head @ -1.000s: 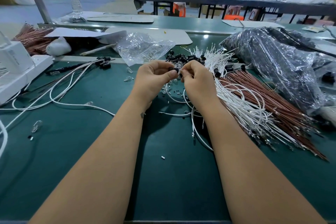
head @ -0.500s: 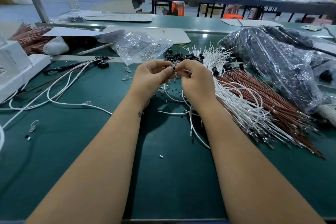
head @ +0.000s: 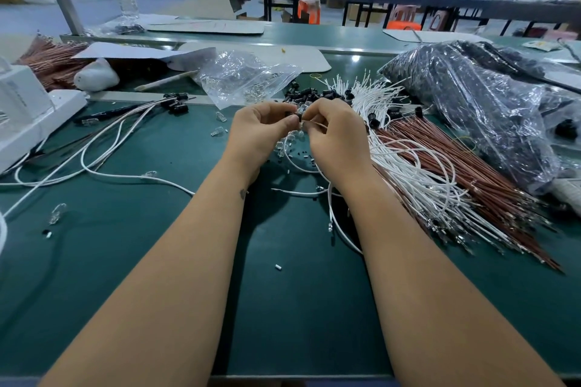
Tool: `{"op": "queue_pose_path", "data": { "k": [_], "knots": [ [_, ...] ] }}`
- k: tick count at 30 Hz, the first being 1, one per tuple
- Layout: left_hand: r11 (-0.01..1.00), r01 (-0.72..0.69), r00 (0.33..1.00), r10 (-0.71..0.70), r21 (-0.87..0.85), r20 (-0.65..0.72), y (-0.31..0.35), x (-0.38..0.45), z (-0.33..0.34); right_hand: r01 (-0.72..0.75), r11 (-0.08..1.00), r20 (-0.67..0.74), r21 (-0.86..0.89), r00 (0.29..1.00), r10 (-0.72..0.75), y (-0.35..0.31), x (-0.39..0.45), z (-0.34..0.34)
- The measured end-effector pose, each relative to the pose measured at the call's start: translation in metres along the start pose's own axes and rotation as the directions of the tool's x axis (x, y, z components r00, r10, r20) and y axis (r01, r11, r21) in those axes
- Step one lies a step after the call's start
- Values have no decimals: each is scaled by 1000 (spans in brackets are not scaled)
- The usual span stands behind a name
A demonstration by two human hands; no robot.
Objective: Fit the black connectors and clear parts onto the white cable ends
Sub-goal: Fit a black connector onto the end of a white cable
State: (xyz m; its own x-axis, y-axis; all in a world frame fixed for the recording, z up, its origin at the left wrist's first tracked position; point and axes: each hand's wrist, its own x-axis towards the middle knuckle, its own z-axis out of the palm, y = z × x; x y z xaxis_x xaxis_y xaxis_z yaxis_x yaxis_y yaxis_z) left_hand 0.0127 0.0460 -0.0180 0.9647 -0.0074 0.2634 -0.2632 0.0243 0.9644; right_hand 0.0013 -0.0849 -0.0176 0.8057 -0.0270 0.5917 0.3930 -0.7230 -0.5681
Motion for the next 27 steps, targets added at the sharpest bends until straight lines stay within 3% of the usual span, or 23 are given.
{"op": "queue_pose_path", "data": {
  "k": [14,19,27],
  "knots": [
    [997,66,998,-67,-42,-17,2,-2,2,-147,978,22,146,989,145,-2,1,-3],
    [999,53,997,-53,-5,51,4,-3,1,-173,964,25,202,985,172,1,2,-2],
    [999,42,998,-43,26,36,1,-4,3,-165,972,21,167,986,164,2,1,1]
  ]
}}
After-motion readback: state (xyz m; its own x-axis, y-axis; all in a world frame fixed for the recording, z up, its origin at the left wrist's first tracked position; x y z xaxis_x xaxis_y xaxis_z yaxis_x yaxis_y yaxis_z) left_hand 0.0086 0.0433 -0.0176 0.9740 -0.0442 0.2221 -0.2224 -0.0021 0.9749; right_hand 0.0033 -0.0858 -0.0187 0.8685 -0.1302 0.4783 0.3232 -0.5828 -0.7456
